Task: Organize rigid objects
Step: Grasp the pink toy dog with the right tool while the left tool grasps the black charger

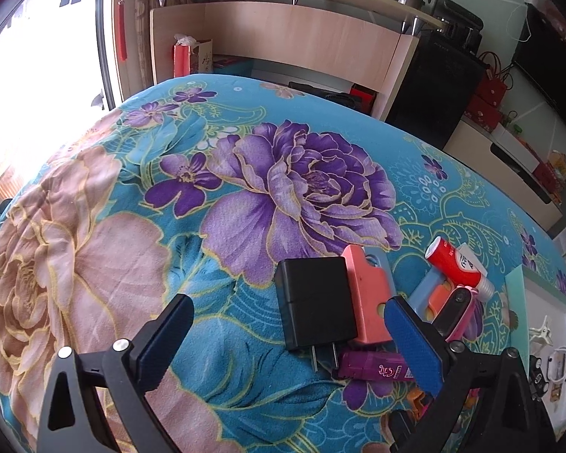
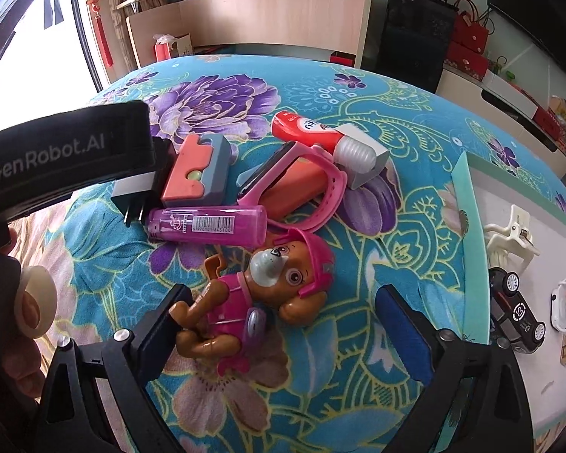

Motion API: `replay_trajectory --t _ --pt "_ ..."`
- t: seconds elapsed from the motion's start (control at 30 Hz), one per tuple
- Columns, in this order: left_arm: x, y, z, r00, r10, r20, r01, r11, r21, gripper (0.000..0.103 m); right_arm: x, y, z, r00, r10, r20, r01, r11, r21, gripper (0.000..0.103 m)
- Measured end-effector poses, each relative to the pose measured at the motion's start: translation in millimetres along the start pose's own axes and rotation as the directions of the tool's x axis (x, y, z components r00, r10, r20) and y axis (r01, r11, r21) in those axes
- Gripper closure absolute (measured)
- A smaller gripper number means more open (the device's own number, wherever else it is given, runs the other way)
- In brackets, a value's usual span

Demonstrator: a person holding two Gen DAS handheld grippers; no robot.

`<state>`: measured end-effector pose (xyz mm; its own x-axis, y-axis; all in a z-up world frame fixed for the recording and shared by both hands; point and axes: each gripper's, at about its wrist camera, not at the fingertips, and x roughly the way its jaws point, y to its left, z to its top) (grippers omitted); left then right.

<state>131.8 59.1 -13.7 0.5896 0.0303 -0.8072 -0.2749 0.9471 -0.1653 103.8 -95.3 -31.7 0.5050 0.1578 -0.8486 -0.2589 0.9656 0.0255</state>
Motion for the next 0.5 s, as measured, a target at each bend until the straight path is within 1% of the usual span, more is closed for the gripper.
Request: replay_trajectory --t 0.03,0.07,0.1,0.17,0.27,0.37,0.5 --pt "1.7 -0.3 0.3 1.000 0.002 -0.001 -0.002 1.000 0.001 0.006 0.0 -2.1 0.2 1.000 -0.008 -0.001 0.008 1.000 0.005 0.009" --pt "3.6 -0.3 0.6 1.000 0.002 -0.004 -0.002 1.000 0.002 0.010 0.2 -4.8 0.5 1.000 -0.011 -0.003 0.011 1.000 0.013 0.012" --pt "5.7 -0.1 0.4 1.000 0.002 -0.009 -0.002 1.000 0.001 0.012 0.5 -8.4 0.8 1.000 -0.010 -0.006 0.010 1.000 0.025 0.013" --pt "9.6 0.4 0.0 1.000 0.006 -0.018 -0.006 1.000 0.002 0.012 0.8 -14.9 0.6 1.000 -0.008 -0.011 0.009 0.999 0.049 0.015" --pt "12.8 1.0 -0.3 1.000 -0.007 -0.021 0.007 1.000 0.000 0.020 0.3 -22.3 0.5 1.000 -0.019 -0.014 0.020 0.997 0.070 0.016" --pt "13.1 1.2 0.3 1.000 -0.004 -0.017 0.004 1.000 -0.005 0.022 -0.3 -28.1 0.5 1.000 -0.022 -0.016 0.024 0.996 0.086 0.026" --pt "14.8 2.0 0.6 1.000 -0.002 -0.020 0.002 1.000 -0.010 0.024 -0.7 -33.1 0.8 1.000 -0.019 -0.016 0.021 0.995 0.096 0.031"
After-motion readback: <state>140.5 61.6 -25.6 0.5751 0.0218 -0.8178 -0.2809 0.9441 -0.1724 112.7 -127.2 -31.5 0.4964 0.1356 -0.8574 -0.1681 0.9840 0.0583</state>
